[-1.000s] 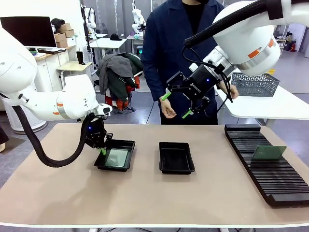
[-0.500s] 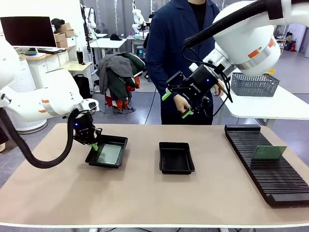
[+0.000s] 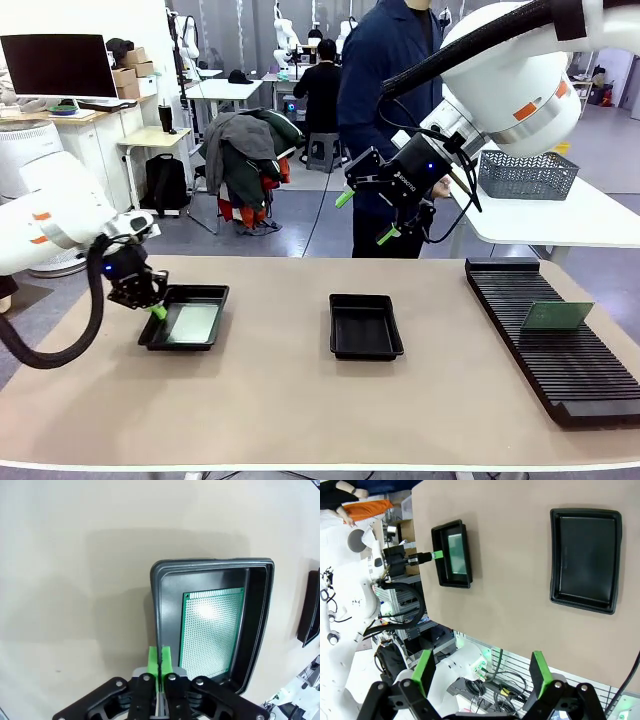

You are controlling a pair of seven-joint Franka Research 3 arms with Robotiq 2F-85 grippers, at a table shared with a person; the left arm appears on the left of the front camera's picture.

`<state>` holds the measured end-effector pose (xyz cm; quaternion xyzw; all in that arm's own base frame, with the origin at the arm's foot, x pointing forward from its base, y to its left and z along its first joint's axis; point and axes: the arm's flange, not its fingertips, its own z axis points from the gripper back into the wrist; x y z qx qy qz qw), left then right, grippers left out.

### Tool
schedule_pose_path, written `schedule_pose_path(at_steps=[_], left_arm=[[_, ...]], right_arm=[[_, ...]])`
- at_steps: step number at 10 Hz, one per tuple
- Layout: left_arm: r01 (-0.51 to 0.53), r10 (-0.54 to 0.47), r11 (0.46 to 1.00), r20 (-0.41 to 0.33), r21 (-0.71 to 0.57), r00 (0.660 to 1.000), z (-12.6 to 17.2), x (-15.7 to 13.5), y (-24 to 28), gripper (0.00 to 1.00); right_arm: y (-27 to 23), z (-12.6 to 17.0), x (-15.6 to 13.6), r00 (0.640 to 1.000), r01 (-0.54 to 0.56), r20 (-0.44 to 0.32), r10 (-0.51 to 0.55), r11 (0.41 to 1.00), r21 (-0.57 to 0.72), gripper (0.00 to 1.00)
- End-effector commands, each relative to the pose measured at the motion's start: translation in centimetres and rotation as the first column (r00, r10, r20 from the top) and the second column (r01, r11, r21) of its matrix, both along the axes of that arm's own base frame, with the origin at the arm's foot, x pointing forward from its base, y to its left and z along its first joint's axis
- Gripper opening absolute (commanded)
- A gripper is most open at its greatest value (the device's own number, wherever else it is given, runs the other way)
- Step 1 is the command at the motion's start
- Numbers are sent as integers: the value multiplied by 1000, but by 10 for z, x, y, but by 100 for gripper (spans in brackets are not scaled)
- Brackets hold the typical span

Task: Inspect and transfer BCBs to ESD trays.
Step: Pick up the ESD tray and place it on the left side of the table.

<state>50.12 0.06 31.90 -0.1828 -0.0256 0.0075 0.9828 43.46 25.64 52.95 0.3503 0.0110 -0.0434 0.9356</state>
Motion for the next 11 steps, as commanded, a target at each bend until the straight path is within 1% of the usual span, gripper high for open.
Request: schedule_pose_path(at_steps=[1,4,7,11], left_arm=[[-18,18,999,6,-43,1000,3,-12,33,3],[-31,32,999,24,-32,999,9,-16,73,3],[-15,16,1000,75,-8,997,4,-11,92,3],[-17,17,1000,71,-6,997,-6,-11,105,3]], right_arm=[[2,0,3,1000,10,4,-9,1000,-10,100],[2,0,3,1000,10,4,-9,1000,-10,100],[2,0,3,1000,10,4,-9,1000,-10,100],[2,0,3,1000,10,4,-9,1000,-10,100]])
